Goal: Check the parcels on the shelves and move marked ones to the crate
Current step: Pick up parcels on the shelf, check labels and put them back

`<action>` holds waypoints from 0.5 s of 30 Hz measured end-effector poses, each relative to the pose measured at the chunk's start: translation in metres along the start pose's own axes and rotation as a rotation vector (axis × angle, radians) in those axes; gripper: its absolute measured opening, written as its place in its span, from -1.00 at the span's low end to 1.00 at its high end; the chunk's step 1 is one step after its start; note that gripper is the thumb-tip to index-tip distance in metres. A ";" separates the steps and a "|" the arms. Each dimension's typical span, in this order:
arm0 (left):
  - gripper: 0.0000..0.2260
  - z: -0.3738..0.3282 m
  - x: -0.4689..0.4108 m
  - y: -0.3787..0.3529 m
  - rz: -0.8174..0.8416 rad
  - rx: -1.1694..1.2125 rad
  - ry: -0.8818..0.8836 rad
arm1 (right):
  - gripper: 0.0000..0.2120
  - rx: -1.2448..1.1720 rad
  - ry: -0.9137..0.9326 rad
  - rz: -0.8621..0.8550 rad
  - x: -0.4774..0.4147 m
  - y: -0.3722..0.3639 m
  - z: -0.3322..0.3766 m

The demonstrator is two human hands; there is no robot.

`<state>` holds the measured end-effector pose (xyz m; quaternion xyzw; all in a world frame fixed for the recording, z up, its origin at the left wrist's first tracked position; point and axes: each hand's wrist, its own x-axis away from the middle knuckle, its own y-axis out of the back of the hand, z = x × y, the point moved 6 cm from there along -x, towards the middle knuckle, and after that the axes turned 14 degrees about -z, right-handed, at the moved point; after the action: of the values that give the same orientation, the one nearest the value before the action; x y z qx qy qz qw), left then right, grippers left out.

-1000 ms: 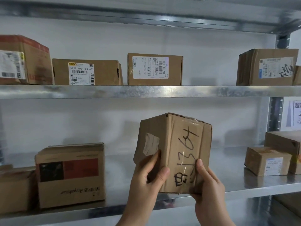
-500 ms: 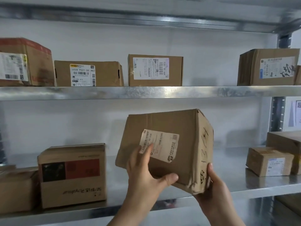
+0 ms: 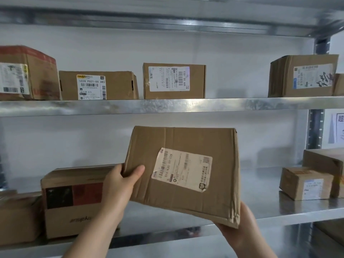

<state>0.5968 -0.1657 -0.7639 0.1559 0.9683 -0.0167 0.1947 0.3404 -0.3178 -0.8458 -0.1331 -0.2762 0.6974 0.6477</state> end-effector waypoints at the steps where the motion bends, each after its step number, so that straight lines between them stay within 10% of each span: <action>1: -0.77 0.004 0.002 0.000 -0.006 0.019 0.001 | -0.78 -0.064 -0.053 0.030 0.000 -0.001 -0.003; 15: -0.71 0.062 0.018 -0.013 -0.298 0.020 -0.022 | -0.59 0.255 0.018 -0.031 -0.018 -0.014 0.006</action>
<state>0.5997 -0.1786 -0.8285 0.0123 0.9783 -0.0565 0.1991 0.3510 -0.3365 -0.8361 -0.0514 -0.1815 0.7157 0.6725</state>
